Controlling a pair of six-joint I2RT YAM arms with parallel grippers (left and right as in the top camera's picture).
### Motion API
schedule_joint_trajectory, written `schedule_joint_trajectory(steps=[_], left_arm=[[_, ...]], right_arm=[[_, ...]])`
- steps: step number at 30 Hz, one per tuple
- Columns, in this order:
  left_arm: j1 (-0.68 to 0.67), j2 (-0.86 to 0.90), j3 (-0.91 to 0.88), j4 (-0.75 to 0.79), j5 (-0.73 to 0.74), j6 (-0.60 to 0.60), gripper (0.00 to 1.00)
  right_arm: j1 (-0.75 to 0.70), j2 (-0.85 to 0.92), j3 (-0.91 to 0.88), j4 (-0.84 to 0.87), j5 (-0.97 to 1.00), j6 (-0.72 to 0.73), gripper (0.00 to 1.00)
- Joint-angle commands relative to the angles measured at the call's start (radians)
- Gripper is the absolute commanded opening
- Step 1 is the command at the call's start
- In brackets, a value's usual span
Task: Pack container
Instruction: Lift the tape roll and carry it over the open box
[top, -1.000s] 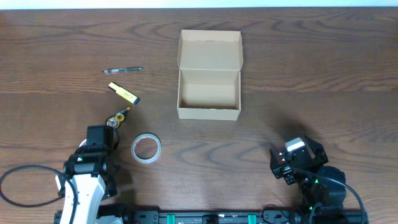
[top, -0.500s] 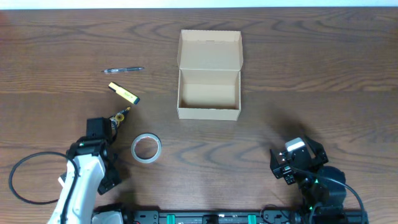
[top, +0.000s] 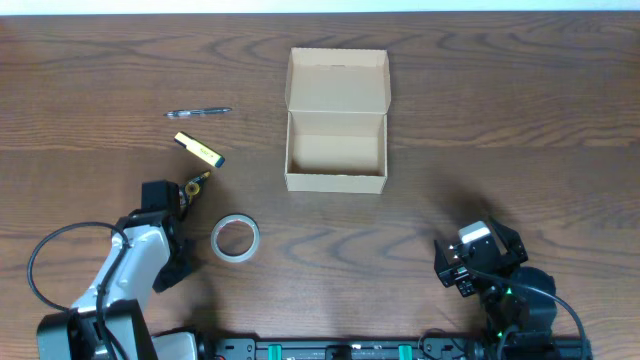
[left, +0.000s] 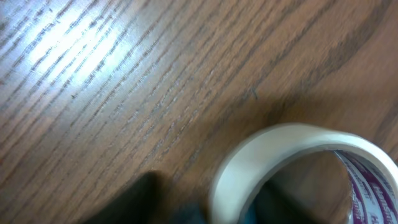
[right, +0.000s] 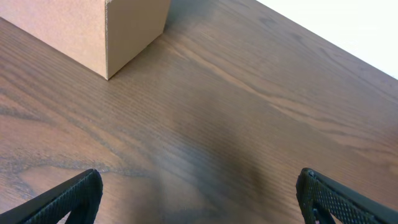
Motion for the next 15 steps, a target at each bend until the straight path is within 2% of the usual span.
schedule_joint_trajectory(steps=[1, 5, 6, 11, 15], left_arm=[[0.004, 0.019, 0.032, -0.006, 0.000, -0.040, 0.34], [0.004, 0.019, 0.055, -0.007, -0.006, -0.040, 0.09], [0.004, 0.018, 0.066, -0.008, -0.011, -0.035, 0.06], [0.004, -0.006, 0.134, -0.012, -0.032, 0.096, 0.06], [0.001, -0.051, 0.222, -0.012, -0.038, 0.311, 0.06]], right_arm=[[-0.007, -0.006, -0.003, -0.003, 0.002, 0.011, 0.99], [-0.007, -0.006, -0.003, -0.003, 0.002, 0.011, 0.99], [-0.007, -0.006, -0.003, -0.003, 0.002, 0.011, 0.99], [-0.007, -0.006, -0.003, -0.003, 0.002, 0.011, 0.99], [-0.007, -0.006, -0.003, -0.003, 0.002, 0.011, 0.99]])
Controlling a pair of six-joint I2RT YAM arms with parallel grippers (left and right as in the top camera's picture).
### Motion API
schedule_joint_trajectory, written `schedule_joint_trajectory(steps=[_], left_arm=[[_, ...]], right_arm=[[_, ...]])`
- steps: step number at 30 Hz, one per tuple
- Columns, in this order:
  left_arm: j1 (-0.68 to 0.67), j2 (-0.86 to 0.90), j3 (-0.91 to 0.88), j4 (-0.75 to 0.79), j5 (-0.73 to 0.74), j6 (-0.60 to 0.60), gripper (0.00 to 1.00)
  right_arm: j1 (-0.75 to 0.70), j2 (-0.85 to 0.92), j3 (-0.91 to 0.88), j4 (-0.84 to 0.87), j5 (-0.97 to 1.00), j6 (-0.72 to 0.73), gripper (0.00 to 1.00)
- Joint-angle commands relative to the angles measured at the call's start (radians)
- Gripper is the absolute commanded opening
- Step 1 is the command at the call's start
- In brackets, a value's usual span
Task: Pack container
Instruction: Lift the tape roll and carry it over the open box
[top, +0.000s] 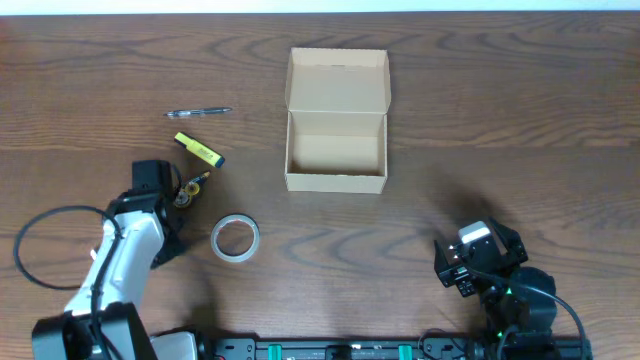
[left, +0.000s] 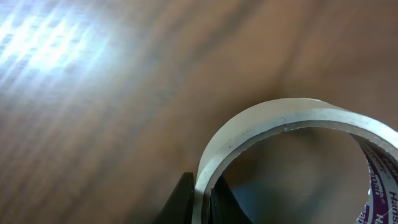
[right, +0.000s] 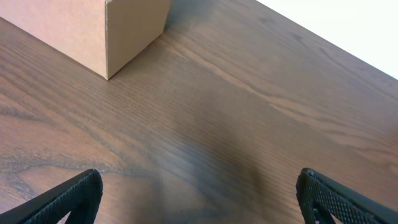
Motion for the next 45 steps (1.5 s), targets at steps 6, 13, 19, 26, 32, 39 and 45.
schedule_joint_trajectory(steps=[6, 13, 19, 26, 32, 39, 45], left_arm=[[-0.080, -0.060, 0.319, -0.005, -0.036, 0.630, 0.06], [-0.266, 0.041, 0.602, -0.013, -0.010, 0.978, 0.06], [-0.427, 0.235, 0.826, -0.016, 0.115, 1.165, 0.06], [-0.565, 0.399, 0.955, -0.016, 0.249, 1.269, 0.06], [-0.645, 0.457, 0.959, -0.019, 0.299, 1.268, 0.06], [-0.708, 0.497, 0.916, -0.050, 0.297, 1.213, 0.06], [-0.711, 0.497, 0.806, -0.008, 0.291, 1.139, 0.06]], right_arm=[[-0.007, -0.006, -0.003, -0.003, 0.002, 0.011, 0.99], [-0.007, -0.006, -0.003, -0.003, 0.002, 0.011, 0.99], [-0.007, -0.006, -0.003, -0.003, 0.002, 0.011, 0.99], [-0.007, -0.006, -0.003, -0.003, 0.002, 0.011, 0.99], [-0.007, -0.006, -0.003, -0.003, 0.002, 0.011, 0.99], [-0.007, -0.006, -0.003, -0.003, 0.003, 0.011, 0.99], [-0.007, -0.006, -0.003, -0.003, 0.002, 0.011, 0.99]])
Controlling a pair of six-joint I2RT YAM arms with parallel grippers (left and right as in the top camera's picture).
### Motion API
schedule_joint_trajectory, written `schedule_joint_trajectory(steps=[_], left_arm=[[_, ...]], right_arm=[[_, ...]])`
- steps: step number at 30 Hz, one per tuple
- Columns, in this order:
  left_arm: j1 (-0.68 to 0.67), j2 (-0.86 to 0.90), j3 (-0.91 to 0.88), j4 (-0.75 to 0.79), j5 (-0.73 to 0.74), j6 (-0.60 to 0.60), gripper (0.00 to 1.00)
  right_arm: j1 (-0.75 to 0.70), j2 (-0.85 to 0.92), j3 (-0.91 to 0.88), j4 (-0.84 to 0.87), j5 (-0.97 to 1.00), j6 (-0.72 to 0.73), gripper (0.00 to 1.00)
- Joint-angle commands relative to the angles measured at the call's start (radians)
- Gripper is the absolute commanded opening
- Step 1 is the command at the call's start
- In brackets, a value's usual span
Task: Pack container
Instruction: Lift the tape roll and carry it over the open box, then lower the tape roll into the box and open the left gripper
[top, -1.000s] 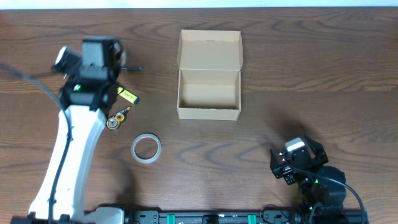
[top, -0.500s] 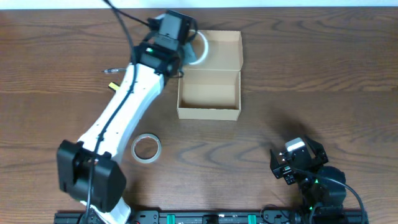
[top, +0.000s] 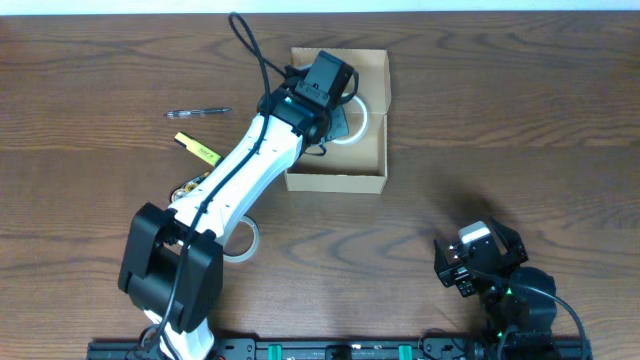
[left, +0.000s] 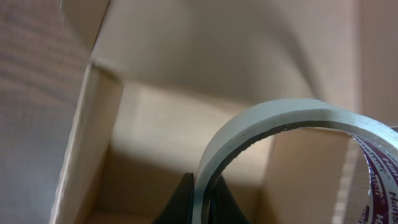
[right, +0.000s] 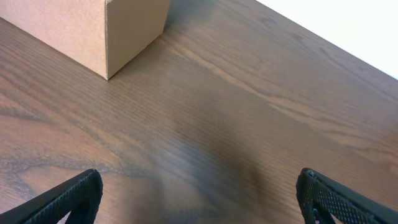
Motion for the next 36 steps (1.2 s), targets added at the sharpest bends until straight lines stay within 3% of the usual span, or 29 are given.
schedule_joint_trajectory(steps=[1, 16, 22, 28, 33, 36], left_arm=[[0.002, 0.011, -0.040, 0.002, -0.004, -0.039, 0.06], [0.002, 0.012, -0.116, -0.001, -0.039, -0.039, 0.07], [0.002, 0.012, -0.116, 0.000, -0.060, -0.039, 0.29], [0.007, 0.003, -0.115, 0.044, -0.085, -0.049, 0.33], [0.066, -0.125, -0.115, 0.053, -0.148, -0.132, 0.35], [0.110, -0.225, -0.116, -0.063, -0.246, -0.262, 0.56]], right_arm=[[-0.007, -0.006, -0.003, -0.003, 0.002, 0.011, 0.99], [-0.007, -0.006, -0.003, -0.003, 0.002, 0.011, 0.99], [-0.007, -0.006, -0.003, -0.003, 0.002, 0.011, 0.99], [-0.007, -0.006, -0.003, -0.003, 0.002, 0.011, 0.99], [-0.007, -0.006, -0.003, -0.003, 0.002, 0.011, 0.99], [-0.007, -0.006, -0.003, -0.003, 0.002, 0.011, 0.99]])
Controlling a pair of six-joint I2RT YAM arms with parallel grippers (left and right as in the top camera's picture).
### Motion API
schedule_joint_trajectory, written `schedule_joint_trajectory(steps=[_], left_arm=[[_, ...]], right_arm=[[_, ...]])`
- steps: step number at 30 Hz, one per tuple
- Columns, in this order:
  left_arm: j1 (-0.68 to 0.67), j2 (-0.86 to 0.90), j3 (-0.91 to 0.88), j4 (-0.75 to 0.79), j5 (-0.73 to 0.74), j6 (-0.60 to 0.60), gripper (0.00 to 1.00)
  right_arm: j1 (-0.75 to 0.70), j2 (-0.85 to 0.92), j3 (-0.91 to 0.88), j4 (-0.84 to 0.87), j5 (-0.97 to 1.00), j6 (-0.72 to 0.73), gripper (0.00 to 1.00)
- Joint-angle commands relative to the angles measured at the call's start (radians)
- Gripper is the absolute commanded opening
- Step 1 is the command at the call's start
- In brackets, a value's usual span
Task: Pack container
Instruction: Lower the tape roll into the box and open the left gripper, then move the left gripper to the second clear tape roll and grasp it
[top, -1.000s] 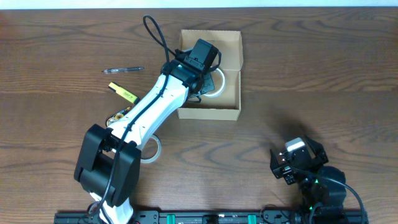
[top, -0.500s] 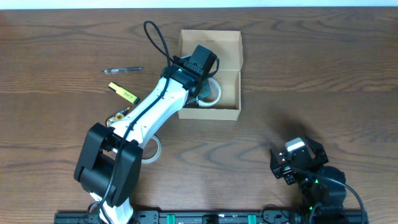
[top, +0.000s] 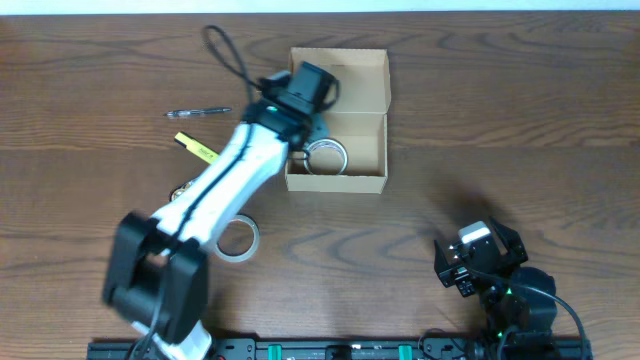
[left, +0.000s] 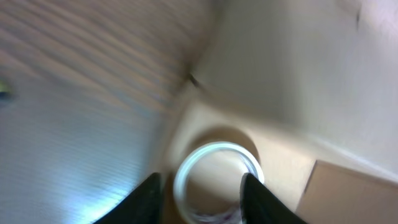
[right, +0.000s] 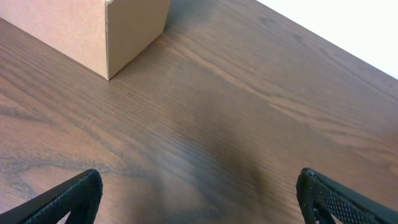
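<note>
An open cardboard box (top: 336, 178) stands mid-table with its lid flap folded back. A white tape roll (top: 326, 155) lies flat on the box floor, towards the left wall. My left gripper (top: 312, 135) hovers over that corner. In the left wrist view it (left: 202, 202) is open, with the tape roll (left: 217, 177) lying free below, between the two dark fingers (left: 149, 198). My right gripper (top: 478, 255) rests near the front right of the table, open (right: 199, 205) over bare wood.
A pen (top: 198, 112) and a yellow highlighter (top: 198, 148) lie left of the box. A small dark object (top: 181, 189) sits beside the left arm. Another tape ring (top: 237, 236) lies on the table at front left. The box corner (right: 124, 37) shows in the right wrist view.
The left gripper was shut on the tape roll's rim above the box. Now it is open, and the roll lies flat on the box floor. The right arm has not moved.
The left gripper was first low at the front left of the table, with a tape roll just before it. Then it was shut on the roll's rim. Later it held the roll over the open box. Now the roll lies in the box, released.
</note>
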Motion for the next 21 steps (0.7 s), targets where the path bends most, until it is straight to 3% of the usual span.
schedule_joint_trajectory(steps=[1, 4, 8, 15, 21], left_arm=[[0.048, -0.141, -0.005, -0.123, -0.153, -0.196, 0.63], [0.088, -0.257, -0.077, -0.265, -0.201, -0.371, 0.65], [0.097, -0.401, -0.281, -0.262, -0.192, -0.555, 0.73], [0.041, -0.520, -0.596, -0.247, -0.034, -0.939, 0.81], [0.039, -0.520, -0.727, -0.148, 0.040, -1.026, 0.82]], right_arm=[[-0.007, -0.006, -0.003, -0.003, 0.002, 0.011, 0.99], [-0.007, -0.006, -0.003, -0.003, 0.002, 0.011, 0.99], [-0.007, -0.006, -0.003, -0.003, 0.002, 0.011, 0.99], [-0.007, -0.006, -0.003, -0.003, 0.002, 0.011, 0.99], [-0.007, -0.006, -0.003, -0.003, 0.002, 0.011, 0.99]])
